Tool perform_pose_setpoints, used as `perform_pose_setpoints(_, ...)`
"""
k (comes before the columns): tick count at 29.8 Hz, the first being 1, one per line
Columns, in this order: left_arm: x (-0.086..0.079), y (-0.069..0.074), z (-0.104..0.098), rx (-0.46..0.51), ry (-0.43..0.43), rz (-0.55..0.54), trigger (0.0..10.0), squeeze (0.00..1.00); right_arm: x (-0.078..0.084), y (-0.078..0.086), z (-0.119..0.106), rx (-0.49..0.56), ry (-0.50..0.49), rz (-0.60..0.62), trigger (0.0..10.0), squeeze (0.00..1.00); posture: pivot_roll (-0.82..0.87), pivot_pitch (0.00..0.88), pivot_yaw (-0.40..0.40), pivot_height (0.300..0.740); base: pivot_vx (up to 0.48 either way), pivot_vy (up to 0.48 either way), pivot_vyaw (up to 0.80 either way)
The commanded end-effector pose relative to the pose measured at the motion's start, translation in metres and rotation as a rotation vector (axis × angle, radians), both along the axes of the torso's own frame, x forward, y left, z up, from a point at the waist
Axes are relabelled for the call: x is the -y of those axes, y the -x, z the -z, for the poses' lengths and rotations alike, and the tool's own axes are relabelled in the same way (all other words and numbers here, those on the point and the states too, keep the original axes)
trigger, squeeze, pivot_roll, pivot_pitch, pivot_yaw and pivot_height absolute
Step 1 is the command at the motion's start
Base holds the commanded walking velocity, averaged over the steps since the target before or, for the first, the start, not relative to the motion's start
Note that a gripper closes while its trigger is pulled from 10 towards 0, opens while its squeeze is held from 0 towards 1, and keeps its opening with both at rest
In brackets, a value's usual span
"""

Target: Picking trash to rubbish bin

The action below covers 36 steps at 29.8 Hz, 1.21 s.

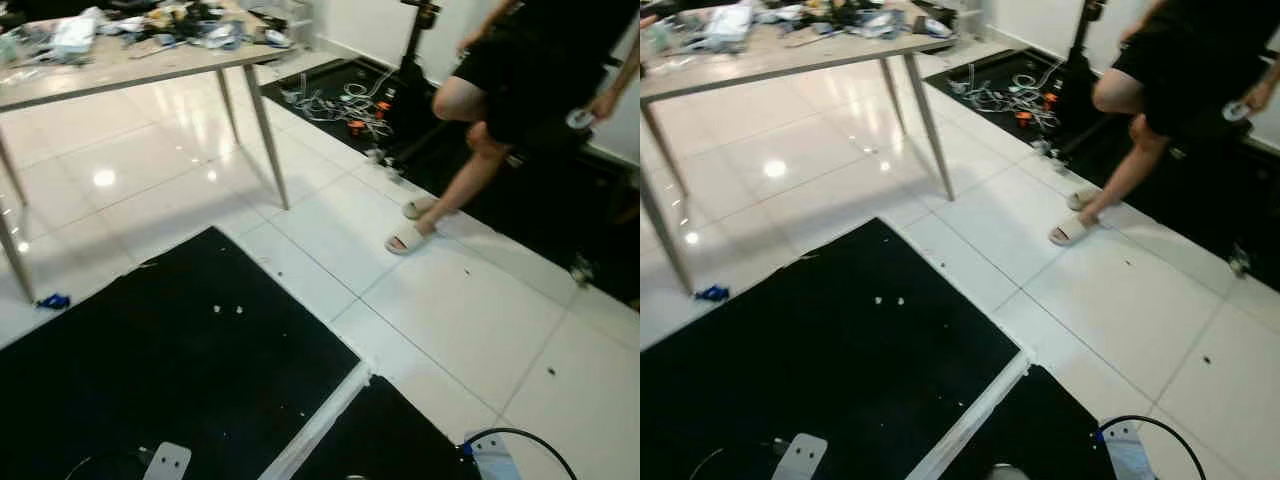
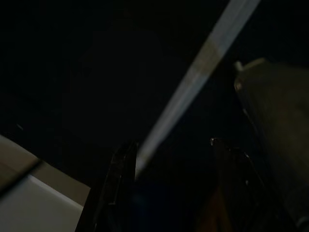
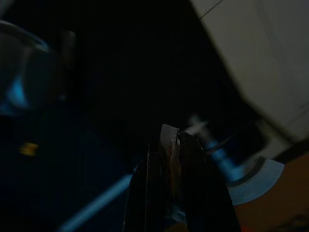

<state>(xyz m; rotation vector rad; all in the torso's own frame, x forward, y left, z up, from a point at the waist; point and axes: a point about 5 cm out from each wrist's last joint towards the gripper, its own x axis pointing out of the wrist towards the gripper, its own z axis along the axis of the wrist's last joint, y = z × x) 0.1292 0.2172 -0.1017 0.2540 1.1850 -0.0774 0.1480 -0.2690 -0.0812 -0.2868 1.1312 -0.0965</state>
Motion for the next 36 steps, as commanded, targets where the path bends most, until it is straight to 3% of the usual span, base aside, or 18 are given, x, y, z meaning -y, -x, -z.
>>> perform_pose_setpoints(1,-0.001,0.0,0.0,-0.001,-0.004,0.018,10.0,0.0,0.002,-0.002,-0.002,0.039,-0.033,0.047,10.0,0.0,-0.04,0.059,0.067,0.74,0.0,0.0,-0.8)
perform_pose_setpoints(3,-0.002,0.0,-0.001,-0.003,-0.006,0.023,10.0,0.0,-0.001,-0.01,-0.005,0.093,-0.108,0.085,10.0,0.0,-0.05,0.061,0.069,0.74,0.0,0.0,-0.8)
perform_pose_setpoints(5,-0.003,0.0,0.0,-0.007,-0.007,0.023,10.0,0.0,-0.01,-0.035,-0.016,0.219,-0.32,0.077,10.0,0.0,-0.05,0.063,0.074,0.74,0.0,0.0,-0.8)
perform_pose_setpoints(6,-0.003,0.0,0.0,-0.007,-0.007,0.023,10.0,0.0,-0.01,-0.035,-0.016,0.219,-0.32,0.077,10.0,0.0,-0.05,0.063,0.074,0.74,0.0,0.0,-0.8)
perform_pose_setpoints(9,-0.004,0.002,0.0,-0.017,-0.008,0.035,10.0,0.0,-0.007,-0.08,-0.057,0.455,-0.664,-0.023,10.0,0.0,-0.04,0.072,0.084,0.74,0.0,0.0,-0.8)
perform_pose_setpoints(11,-0.004,0.002,0.0,-0.017,-0.008,0.035,10.0,0.0,-0.007,-0.08,-0.057,0.455,-0.664,-0.023,10.0,0.0,-0.04,0.072,0.084,0.74,0.0,0.0,-0.8)
perform_pose_setpoints(12,-0.004,0.004,0.0,-0.018,-0.007,0.034,10.0,0.0,-0.006,-0.103,-0.087,0.605,-0.848,-0.113,10.0,0.0,-0.04,0.08,0.076,0.74,0.0,0.0,-0.8)
perform_pose_setpoints(18,-0.005,0.005,0.001,-0.02,-0.005,0.028,10.0,0.0,-0.014,-0.125,-0.127,0.77,-1.052,-0.306,10.0,0.0,-0.04,0.081,0.072,0.74,0.0,0.0,-0.8)
perform_pose_setpoints(19,-0.004,0.007,0.001,-0.021,-0.001,0.026,10.0,0.0,-0.016,-0.144,-0.151,0.918,-1.07,-0.323,10.0,0.0,-0.03,0.086,0.067,0.74,0.0,0.0,-0.8)
perform_pose_setpoints(22,-0.004,0.007,0.001,-0.022,0.001,0.025,10.0,0.0,-0.011,-0.163,-0.172,1.063,-0.989,-0.242,10.0,0.0,-0.02,0.087,0.065,0.74,0.0,0.0,-0.8)
perform_pose_setpoints(24,-0.004,0.009,0.002,-0.026,0.0,0.028,10.0,0.0,0.004,-0.182,-0.191,1.19,-0.824,-0.045,10.0,0.0,-0.02,0.089,0.069,0.74,0.0,0.0,-0.8)
perform_pose_setpoints(26,-0.005,0.009,0.002,-0.029,-0.003,0.034,10.0,0.0,0.009,-0.187,-0.198,1.229,-0.765,0.018,10.0,0.0,-0.02,0.09,0.072,0.74,0.0,0.0,-0.8)
perform_pose_setpoints(28,-0.006,0.01,0.002,-0.031,-0.005,0.039,10.0,0.0,0.012,-0.189,-0.202,1.244,-0.723,0.039,10.0,0.0,-0.02,0.09,0.072,0.74,0.0,0.0,-0.8)
perform_pose_setpoints(30,-0.007,0.01,0.002,-0.031,-0.008,0.042,10.0,0.0,0.015,-0.189,-0.2,1.173,-0.54,-0.004,10.0,0.0,-0.01,0.09,0.071,0.74,0.0,0.0,-0.8)
perform_pose_setpoints(31,-0.007,0.01,0.002,-0.031,-0.008,0.042,10.0,0.0,0.015,-0.189,-0.2,1.173,-0.54,-0.004,10.0,0.0,-0.01,0.09,0.071,0.74,0.0,0.0,-0.8)
perform_pose_setpoints(32,-0.007,0.01,0.001,-0.029,-0.011,0.046,10.0,0.0,0.021,-0.187,-0.196,1.096,-0.353,-0.033,10.0,0.0,-0.01,0.094,0.071,0.74,0.0,0.0,-0.8)
perform_pose_setpoints(33,-0.007,0.01,0.001,-0.029,-0.012,0.049,10.0,0.0,0.025,-0.185,-0.195,1.076,-0.3,-0.021,10.0,0.0,-0.01,0.093,0.071,0.74,0.0,0.0,-0.8)
perform_pose_setpoints(36,-0.007,0.01,0.001,-0.029,-0.014,0.054,10.0,0.0,0.032,-0.183,-0.194,1.071,-0.24,0.029,10.0,0.0,-0.01,0.093,0.071,0.74,0.0,0.0,-0.8)
